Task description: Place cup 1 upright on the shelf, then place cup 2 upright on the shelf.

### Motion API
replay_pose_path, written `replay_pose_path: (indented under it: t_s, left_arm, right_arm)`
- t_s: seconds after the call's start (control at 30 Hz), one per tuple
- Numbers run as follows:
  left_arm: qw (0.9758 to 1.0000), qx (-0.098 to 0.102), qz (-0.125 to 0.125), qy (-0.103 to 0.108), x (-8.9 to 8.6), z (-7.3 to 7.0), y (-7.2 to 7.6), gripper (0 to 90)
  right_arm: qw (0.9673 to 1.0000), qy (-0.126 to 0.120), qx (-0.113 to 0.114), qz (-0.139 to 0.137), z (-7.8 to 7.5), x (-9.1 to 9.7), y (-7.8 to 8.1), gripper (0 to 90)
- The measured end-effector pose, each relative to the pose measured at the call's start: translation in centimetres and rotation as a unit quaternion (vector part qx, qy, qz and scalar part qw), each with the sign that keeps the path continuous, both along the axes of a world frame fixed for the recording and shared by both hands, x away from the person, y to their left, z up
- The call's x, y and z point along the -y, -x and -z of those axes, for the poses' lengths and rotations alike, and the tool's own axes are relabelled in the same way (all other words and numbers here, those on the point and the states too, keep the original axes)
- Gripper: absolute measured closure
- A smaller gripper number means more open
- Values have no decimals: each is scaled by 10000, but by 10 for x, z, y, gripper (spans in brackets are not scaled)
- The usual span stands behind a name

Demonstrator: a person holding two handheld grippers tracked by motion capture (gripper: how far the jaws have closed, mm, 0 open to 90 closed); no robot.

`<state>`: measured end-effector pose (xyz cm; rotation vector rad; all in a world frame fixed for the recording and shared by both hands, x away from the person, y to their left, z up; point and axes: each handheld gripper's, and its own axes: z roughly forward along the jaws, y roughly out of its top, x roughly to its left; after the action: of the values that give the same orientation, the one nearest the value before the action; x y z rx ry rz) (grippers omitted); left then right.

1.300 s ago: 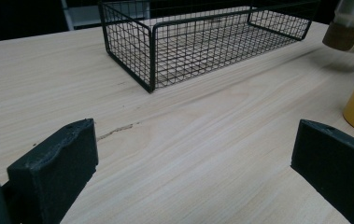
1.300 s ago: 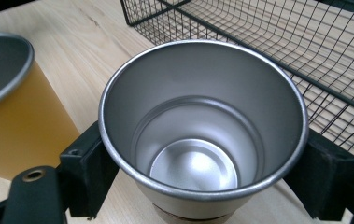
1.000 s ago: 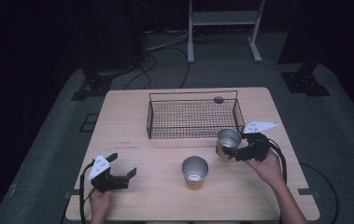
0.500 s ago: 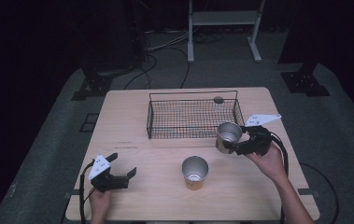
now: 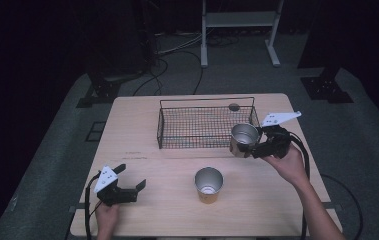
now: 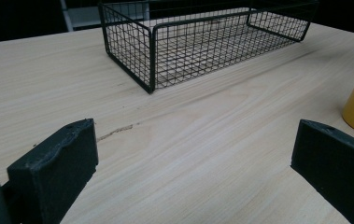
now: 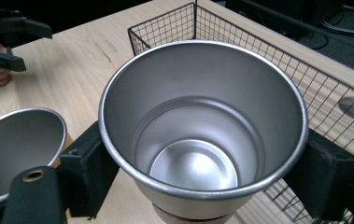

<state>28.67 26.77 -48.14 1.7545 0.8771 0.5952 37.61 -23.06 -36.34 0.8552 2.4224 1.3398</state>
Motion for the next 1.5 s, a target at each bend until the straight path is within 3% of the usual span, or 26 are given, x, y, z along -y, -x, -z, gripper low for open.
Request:
replay_pose_path:
  t_s: [0.13,0.4,1.1,1.5]
  left_arm:
    - [10000,6,3,-24,0,0,0,0]
    - [10000,2,6,4,0,0,-1,0]
    - [10000,-15,15,-7,0,0,0,0]
    - [10000,-18,16,-19,0,0,-1,0]
  right_arm:
    - [10000,-39,11,-82,-13,-4,-7,173]
    - [9999,-21,15,-158,-23,-11,-16,173]
    - [9998,-17,-33,-183,-38,-21,-46,173]
    - [9995,144,-28,-266,-48,-35,-64,173]
